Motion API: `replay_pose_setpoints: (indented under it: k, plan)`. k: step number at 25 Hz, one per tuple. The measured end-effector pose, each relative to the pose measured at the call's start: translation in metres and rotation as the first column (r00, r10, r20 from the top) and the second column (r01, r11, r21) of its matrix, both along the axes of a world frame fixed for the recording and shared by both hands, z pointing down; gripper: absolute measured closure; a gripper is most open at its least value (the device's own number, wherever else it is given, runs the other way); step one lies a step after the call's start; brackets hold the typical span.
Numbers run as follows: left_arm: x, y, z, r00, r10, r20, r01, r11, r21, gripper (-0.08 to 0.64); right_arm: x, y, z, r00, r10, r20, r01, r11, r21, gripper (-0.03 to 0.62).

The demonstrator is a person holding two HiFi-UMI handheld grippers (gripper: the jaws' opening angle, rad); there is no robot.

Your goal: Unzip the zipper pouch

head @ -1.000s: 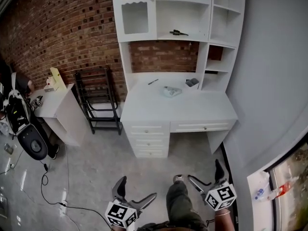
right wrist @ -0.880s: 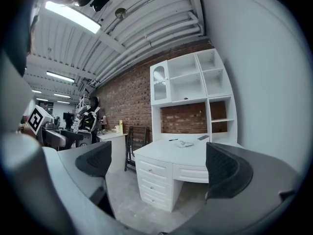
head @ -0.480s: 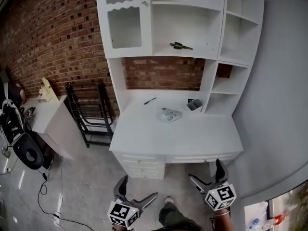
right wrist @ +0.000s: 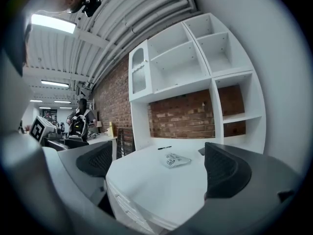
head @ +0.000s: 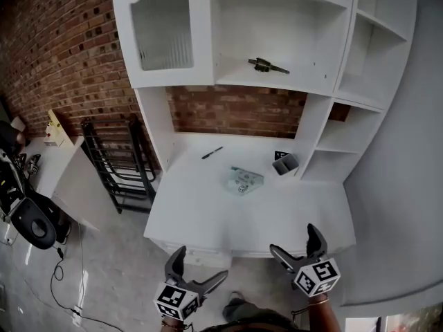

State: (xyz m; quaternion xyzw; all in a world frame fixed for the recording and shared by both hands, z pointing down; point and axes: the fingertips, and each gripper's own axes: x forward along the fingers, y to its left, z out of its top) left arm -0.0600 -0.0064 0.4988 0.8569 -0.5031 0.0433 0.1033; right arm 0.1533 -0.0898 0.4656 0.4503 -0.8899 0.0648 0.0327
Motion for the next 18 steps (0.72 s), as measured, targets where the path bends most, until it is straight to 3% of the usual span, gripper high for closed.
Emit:
replay_pose_setpoints:
  k: [8, 12, 18]
  plan:
    - [-0.002, -0.09, -0.005, 1.0, -0.018, -0.013, 0.018, 0.999, 0.031, -0.009, -0.031, -0.104, 0.017, 0.997, -0.076, 0.032, 0.077, 0.996, -0.053, 0.023]
    - [-0.004, -0.103, -0.005, 1.0, -0.015, 0.016, 0.015, 0.999, 0.033, -0.008, -0.038, -0.121, 0.03, 0.995, -0.08, 0.066, 0.086, 0.993, -0.087, 0.025]
    - [-0.007, -0.127, 0.009, 0.998, -0.015, -0.061, 0.012, 0.999, -0.053, -0.008, -0.026, -0.127, 0.045, 0.99, -0.026, 0.14, 0.047, 0.988, -0.15, 0.025]
